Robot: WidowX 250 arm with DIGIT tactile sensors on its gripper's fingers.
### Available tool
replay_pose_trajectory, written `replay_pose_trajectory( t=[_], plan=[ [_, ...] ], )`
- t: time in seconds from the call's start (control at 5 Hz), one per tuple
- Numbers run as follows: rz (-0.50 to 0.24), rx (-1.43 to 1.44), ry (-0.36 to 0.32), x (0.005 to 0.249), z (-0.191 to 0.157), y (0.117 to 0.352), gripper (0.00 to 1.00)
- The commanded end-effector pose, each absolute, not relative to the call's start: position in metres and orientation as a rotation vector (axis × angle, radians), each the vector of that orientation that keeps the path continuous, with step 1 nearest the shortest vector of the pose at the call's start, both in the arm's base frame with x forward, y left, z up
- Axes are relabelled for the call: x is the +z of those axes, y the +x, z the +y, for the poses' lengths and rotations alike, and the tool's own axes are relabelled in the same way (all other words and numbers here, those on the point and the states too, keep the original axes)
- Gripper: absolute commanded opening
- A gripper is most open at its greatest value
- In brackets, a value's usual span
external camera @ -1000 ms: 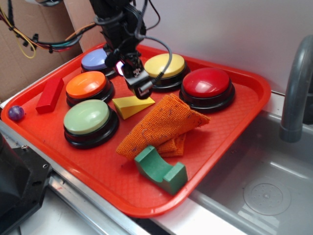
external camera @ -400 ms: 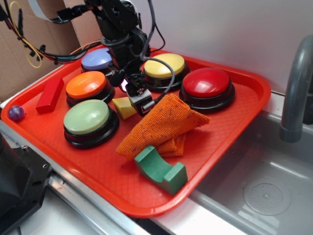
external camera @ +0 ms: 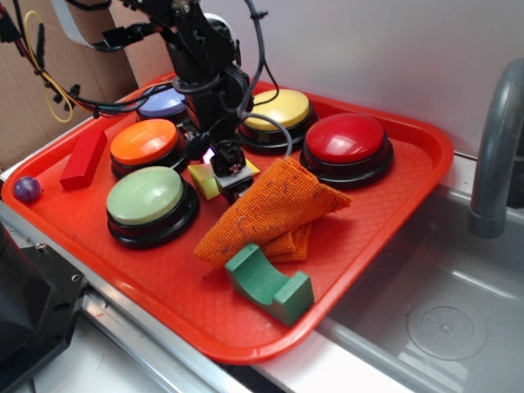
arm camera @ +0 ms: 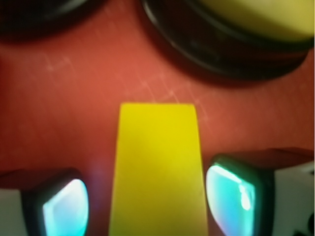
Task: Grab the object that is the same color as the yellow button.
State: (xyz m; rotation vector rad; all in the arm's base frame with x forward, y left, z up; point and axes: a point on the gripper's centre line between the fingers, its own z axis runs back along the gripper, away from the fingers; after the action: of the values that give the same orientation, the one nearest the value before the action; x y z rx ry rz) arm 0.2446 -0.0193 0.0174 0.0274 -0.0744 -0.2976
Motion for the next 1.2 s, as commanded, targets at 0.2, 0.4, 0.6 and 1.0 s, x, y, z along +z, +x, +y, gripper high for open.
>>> replay_pose_trajectory(
  t=[0.2, 0.4, 0.6, 1.0],
  plan=[
    [-0.105, -0.287, 0.027, 0.029, -0.022, 0.248, 0.00],
    [-0.125, -0.234, 0.037, 0.050, -0.023, 0.254, 0.00],
    [-0.154, -0.214, 0.025, 0.084, -0.027, 0.262, 0.00],
    [-0.229, -0.164, 0.024, 0.167, -0.042, 0.260, 0.00]
  ],
)
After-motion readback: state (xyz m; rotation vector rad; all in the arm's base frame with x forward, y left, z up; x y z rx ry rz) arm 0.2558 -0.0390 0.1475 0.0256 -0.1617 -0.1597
